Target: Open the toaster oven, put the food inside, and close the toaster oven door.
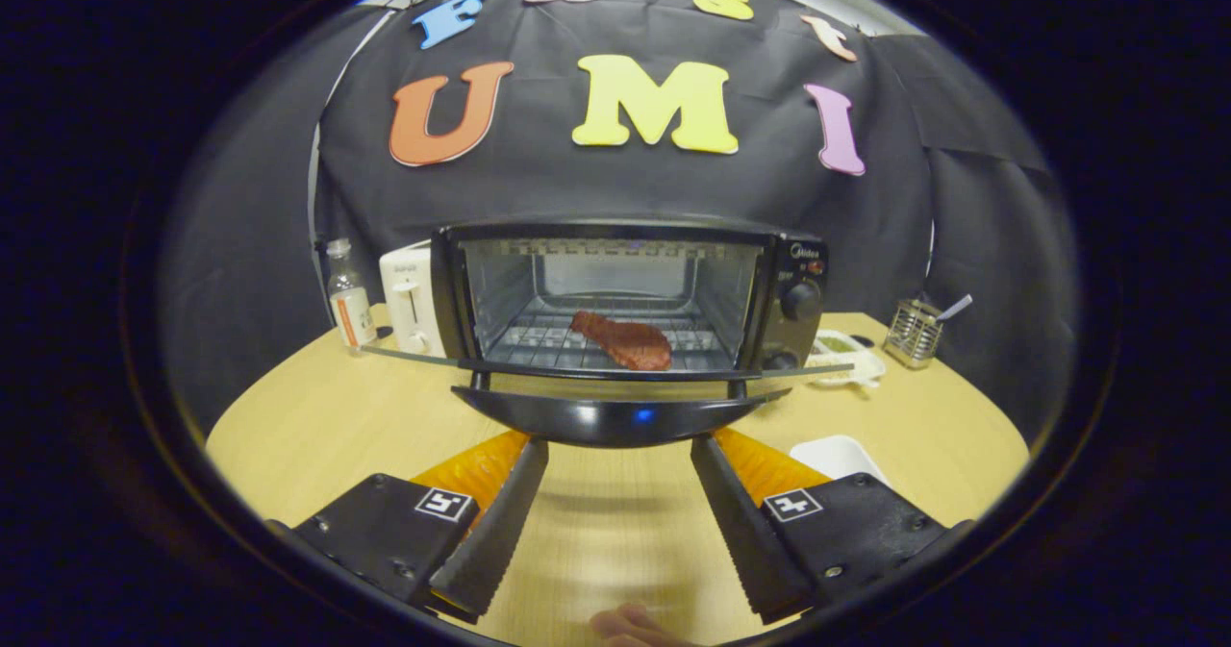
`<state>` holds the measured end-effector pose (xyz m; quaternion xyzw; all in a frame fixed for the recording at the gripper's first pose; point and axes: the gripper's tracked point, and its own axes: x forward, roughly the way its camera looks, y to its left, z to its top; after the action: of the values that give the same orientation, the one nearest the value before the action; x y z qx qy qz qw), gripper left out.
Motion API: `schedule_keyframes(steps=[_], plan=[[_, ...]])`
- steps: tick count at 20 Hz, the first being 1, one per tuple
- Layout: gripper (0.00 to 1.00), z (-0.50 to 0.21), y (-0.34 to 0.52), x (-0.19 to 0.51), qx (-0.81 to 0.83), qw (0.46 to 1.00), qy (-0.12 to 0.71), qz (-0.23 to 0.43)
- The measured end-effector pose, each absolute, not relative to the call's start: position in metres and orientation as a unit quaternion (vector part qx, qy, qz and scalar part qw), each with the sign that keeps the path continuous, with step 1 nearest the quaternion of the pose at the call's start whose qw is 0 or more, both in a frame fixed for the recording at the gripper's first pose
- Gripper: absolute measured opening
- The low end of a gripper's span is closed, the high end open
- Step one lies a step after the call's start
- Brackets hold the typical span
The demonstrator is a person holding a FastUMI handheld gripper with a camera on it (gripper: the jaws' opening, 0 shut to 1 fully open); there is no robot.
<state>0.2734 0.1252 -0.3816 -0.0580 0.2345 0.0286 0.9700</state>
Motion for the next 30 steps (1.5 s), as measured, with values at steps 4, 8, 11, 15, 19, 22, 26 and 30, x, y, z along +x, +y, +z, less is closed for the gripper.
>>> schedule_keyframes(steps=[4,8,11,15,19,22,26,30], plan=[[0.95,-0.335,0.122,0.301,-0.071,0.976,0.206,0.024],[0.98,-0.237,0.125,0.297,-0.066,0.989,0.132,0.034],[0.98,-0.147,0.124,0.260,-0.047,0.995,0.075,0.036],[0.99,-0.049,0.100,0.191,-0.063,0.998,0.009,0.000],[0.99,-0.020,0.094,0.131,-0.058,0.998,-0.010,0.011],[0.99,-0.024,0.089,0.101,-0.059,0.998,-0.003,0.027],[0.99,-0.035,0.087,0.078,-0.072,0.997,-0.010,0.039],[0.99,-0.049,0.083,0.054,-0.073,0.997,-0.012,0.034]])
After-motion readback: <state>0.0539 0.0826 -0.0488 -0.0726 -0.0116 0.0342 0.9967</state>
